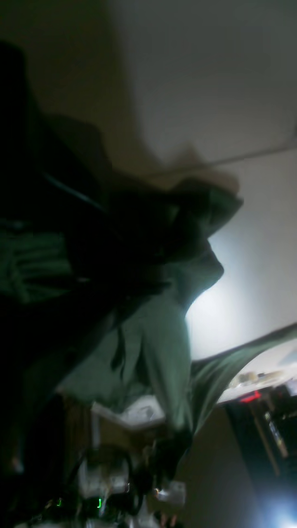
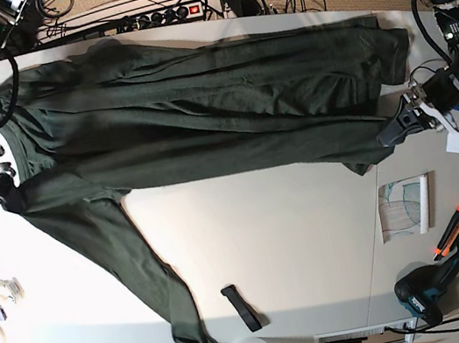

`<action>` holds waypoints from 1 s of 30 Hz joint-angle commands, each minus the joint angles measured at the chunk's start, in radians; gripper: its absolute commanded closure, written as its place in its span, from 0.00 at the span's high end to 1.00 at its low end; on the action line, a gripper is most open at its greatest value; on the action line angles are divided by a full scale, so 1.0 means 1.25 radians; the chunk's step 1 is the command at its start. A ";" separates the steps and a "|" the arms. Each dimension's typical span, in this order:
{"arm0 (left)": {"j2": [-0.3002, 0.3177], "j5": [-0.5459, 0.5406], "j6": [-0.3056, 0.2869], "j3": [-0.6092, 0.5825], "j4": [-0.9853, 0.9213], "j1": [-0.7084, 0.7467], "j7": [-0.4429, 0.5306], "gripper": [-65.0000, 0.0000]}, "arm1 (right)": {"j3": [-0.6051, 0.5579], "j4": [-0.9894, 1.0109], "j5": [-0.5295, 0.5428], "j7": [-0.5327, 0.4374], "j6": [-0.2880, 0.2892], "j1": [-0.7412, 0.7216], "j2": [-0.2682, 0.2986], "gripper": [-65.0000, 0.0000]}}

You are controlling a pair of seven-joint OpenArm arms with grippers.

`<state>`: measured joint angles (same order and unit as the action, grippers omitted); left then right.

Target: Layout the t-shirt on the table in an organized manner, then fold the t-shirt properly

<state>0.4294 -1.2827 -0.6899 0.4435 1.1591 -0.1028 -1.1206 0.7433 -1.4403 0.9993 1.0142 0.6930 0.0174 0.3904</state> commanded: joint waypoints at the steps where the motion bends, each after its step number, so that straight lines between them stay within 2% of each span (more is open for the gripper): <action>1: 0.016 -0.005 -0.007 0.004 0.014 -0.013 0.025 0.00 | 0.006 -0.016 0.019 -0.020 0.004 -0.007 0.023 0.00; 10: 0.014 0.047 -0.007 0.004 0.014 -0.012 0.035 0.00 | 0.003 -0.015 0.010 -0.023 0.004 0.020 0.031 0.00; 15: 0.013 0.046 -0.007 0.004 0.014 -0.011 0.036 0.00 | 0.003 -0.015 -0.060 -0.079 0.004 0.020 0.031 0.00; 20: 0.013 0.046 -0.007 0.004 0.014 -0.011 0.053 0.19 | 0.003 -0.015 -0.088 -0.088 0.004 0.020 0.031 0.00; 21: 0.013 0.046 -0.007 0.004 0.014 -0.011 0.054 0.22 | 0.003 -0.015 -0.088 -0.088 0.004 0.020 0.031 0.03; 24: 0.013 0.046 -0.007 0.004 0.014 -0.011 0.054 0.25 | 0.003 -0.015 -0.088 -0.095 0.004 0.020 0.031 0.29; 25: 0.013 0.046 -0.007 0.004 0.014 -0.011 0.054 0.25 | 0.003 -0.015 -0.088 -0.102 0.004 0.020 0.031 0.32; 30: 0.013 0.045 -0.007 0.004 0.014 -0.011 0.068 0.25 | 0.003 -0.015 -0.088 -0.164 0.004 0.019 0.031 0.32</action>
<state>0.4271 -1.1973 -0.6895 0.4435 1.1591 -0.1001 -1.0538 0.7414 -1.4403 0.8642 0.8394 0.6930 0.0528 0.4038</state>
